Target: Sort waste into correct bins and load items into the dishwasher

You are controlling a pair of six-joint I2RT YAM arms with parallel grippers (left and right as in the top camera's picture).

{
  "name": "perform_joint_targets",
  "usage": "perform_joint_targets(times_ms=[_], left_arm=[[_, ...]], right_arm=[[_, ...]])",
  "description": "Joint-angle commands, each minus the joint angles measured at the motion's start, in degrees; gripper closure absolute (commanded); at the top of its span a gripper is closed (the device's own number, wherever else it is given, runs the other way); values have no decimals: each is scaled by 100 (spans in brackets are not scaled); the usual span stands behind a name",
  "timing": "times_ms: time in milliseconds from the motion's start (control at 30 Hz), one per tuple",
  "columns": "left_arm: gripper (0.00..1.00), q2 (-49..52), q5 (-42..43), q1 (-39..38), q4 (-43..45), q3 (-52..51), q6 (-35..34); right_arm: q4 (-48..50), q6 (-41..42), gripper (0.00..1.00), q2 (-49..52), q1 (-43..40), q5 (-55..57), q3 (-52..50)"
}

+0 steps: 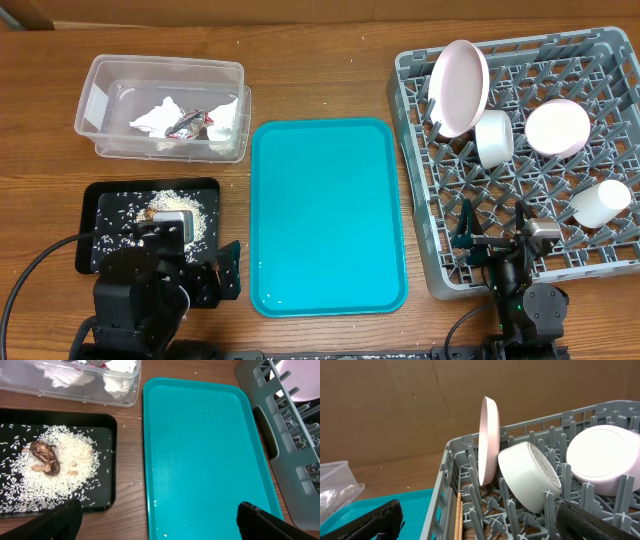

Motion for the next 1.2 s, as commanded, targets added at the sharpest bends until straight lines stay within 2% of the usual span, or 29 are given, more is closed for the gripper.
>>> perform_joint_targets(times_ms=[0, 133, 333, 500, 600, 767, 833, 867, 1000, 1167], left_arm=[[0, -181, -208, -31, 0, -127, 116], [0, -581, -459, -31, 343, -470, 140], [0, -1598, -743, -24, 1731, -1790, 142], [0, -2393, -660, 11, 3506, -3224, 210], [0, -2734, -424, 13, 4756, -3991, 553], [0, -2949, -260, 11, 6653, -4951, 966], [0, -2992, -210, 11, 7145, -5259, 1032], [0, -3029, -166, 11, 7119, -5337, 992], [0, -3112, -177, 11, 6015, -5329, 997], [0, -3110, -234, 11, 6054, -5331, 1001]], right_arm=[[44, -2, 0, -63, 31, 57, -57], [44, -2, 0, -63, 31, 57, -57], [44, -2, 0, -63, 31, 57, -57], [44, -2, 0, -63, 31, 57, -57], [44, -2, 0, -63, 31, 57, -57], [44, -2, 0, -63, 31, 57, -57], [44, -2, 0, -63, 31, 57, -57], [44, -4, 0, -63, 31, 57, -57], [44, -2, 0, -63, 31, 57, -57], [42, -2, 0, -63, 31, 57, -57]])
